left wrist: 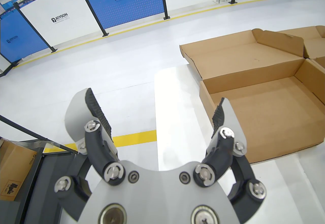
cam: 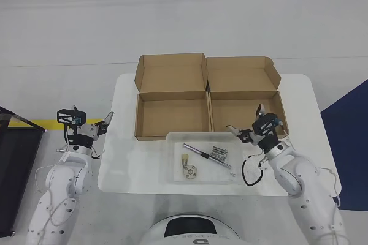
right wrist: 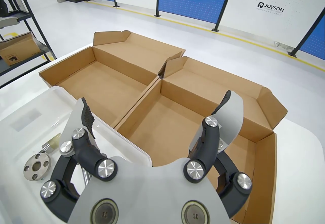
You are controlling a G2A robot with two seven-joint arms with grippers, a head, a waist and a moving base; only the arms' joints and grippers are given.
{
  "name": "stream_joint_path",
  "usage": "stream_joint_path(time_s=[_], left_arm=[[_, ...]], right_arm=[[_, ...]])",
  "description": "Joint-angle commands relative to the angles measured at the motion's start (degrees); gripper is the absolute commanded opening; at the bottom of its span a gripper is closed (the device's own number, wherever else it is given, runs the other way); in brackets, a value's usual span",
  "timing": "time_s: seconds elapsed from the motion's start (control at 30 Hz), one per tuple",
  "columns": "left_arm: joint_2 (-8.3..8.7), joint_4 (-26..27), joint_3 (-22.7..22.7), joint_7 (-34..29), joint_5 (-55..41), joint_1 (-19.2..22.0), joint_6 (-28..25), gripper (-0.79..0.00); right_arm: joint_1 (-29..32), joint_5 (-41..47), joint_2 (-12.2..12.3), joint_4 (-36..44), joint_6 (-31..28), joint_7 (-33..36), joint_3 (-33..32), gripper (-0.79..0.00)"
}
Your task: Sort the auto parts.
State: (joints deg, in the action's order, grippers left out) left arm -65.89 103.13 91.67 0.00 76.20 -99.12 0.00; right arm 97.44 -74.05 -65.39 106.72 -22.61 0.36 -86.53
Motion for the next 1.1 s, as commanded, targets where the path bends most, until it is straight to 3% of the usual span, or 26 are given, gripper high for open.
stream_joint_path(time_s=[0.0, 0.07, 0.27, 0.43, 0.53, 0.67, 0.77, 0.83, 1.0, 1.07], left_arm=[[0.00, 0.00, 0.00, 0.00, 0.00, 0.00, 0.00, 0.000], [0.00, 0.00, 0.00, 0.00, 0.00, 0.00, 0.00, 0.000], [0.00, 0.00, 0.00, 0.00, 0.00, 0.00, 0.00, 0.000], [0.00, 0.00, 0.00, 0.00, 0.00, 0.00, 0.00, 0.000], [0.00, 0.00, 0.00, 0.00, 0.00, 0.00, 0.00, 0.000], [0.00, 0.00, 0.00, 0.00, 0.00, 0.00, 0.00, 0.000], [0.00, 0.00, 0.00, 0.00, 0.00, 0.00, 0.00, 0.000], [0.00, 0.00, 0.00, 0.00, 0.00, 0.00, 0.00, 0.000], [0.00, 0.00, 0.00, 0.00, 0.00, 0.00, 0.00, 0.000], [0.00, 0.00, 0.00, 0.00, 0.00, 0.00, 0.00, 0.000]], right_arm=[[0.00, 0.00, 0.00, 0.00, -0.01, 0.00, 0.00, 0.000], [-0.03, 0.08, 0.01, 0.43, -1.07, -0.11, 0.49, 0.000], [-1.98, -1.09, 1.22, 0.11, -22.74, 6.12, 3.43, 0.000], [-3.51, 1.29, 2.06, -0.80, -32.30, 14.44, 4.33, 0.000], [-4.01, 1.85, 2.37, -0.63, -33.60, 20.15, 5.46, -0.099], [-5.01, 2.41, 2.48, 0.30, -30.64, 29.05, 7.92, -0.203], [-5.49, 2.12, 2.54, 1.39, -28.15, 35.50, 9.84, -0.219], [-5.84, 1.87, 2.56, 2.14, -26.40, 39.76, 11.22, -0.175], [-7.09, 3.18, 2.52, 2.87, -23.36, 46.64, 14.25, -0.172], [-7.62, 3.71, 2.53, 3.04, -22.62, 48.19, 15.07, -0.237]])
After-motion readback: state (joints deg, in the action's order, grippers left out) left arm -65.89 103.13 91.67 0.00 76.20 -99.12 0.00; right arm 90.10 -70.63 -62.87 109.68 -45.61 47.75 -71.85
